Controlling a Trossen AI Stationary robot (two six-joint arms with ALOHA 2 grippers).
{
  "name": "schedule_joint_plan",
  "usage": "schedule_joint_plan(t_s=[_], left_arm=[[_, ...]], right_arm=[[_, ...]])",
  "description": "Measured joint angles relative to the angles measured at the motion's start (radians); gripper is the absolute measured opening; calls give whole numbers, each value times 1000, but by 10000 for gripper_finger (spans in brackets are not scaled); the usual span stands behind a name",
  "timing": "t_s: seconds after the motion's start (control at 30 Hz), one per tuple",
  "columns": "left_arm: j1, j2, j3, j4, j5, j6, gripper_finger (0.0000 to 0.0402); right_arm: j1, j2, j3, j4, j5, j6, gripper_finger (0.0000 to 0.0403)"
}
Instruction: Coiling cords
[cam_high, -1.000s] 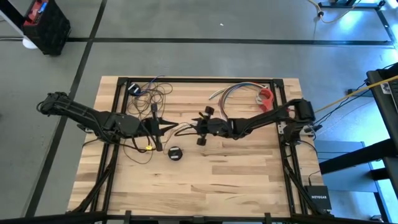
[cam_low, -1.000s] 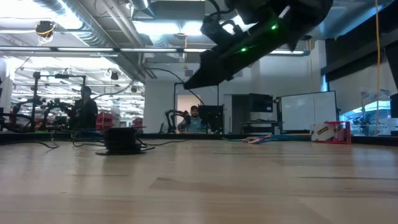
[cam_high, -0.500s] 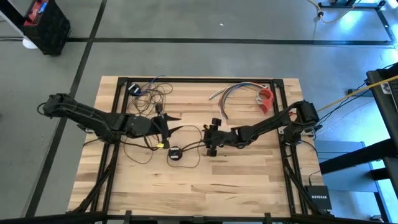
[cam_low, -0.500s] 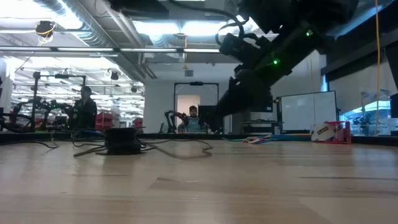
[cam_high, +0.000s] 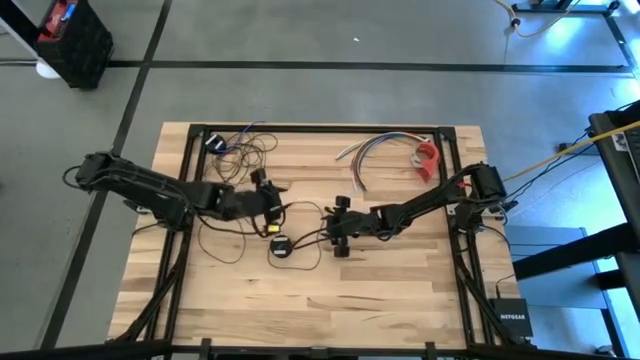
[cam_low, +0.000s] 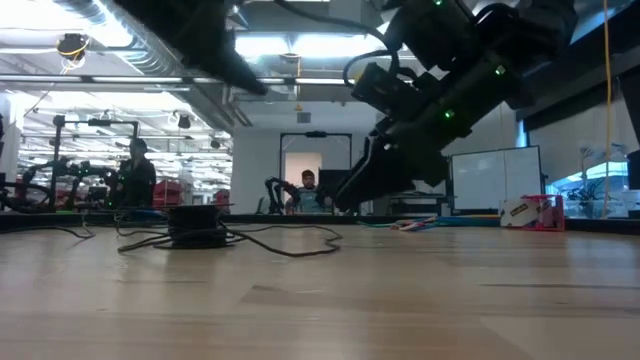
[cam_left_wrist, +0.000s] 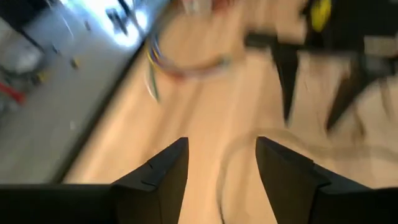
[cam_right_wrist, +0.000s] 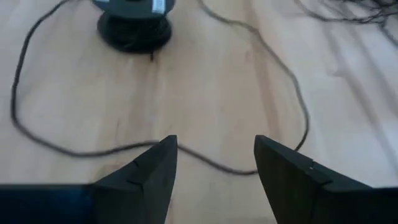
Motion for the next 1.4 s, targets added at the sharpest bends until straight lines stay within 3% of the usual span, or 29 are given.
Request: schedule_joint_plan(t_s=[0.17, 0.47, 0.7, 1.03, 1.3, 1.4], left_arm=[[-77, 83, 0, -127, 7, -184, 180], [-196, 294, 0, -111, 97, -427, 180], [-236, 304, 1, -112, 109, -580, 180], [-208, 357, 2, -120, 105, -643, 180], [-205, 373, 3, -116, 103, -672, 180], [-205, 373, 3, -116, 104, -681, 180]], right_arm=[[0, 5, 0, -13, -71, -1, 218], [5, 8, 0, -76, -180, 3, 218], [38, 8, 0, -108, -185, -21, 218], [59, 8, 0, -20, -190, -85, 218], [66, 25, 28, 138, -388, -136, 218], [89, 83, 95, 127, -395, -131, 218]])
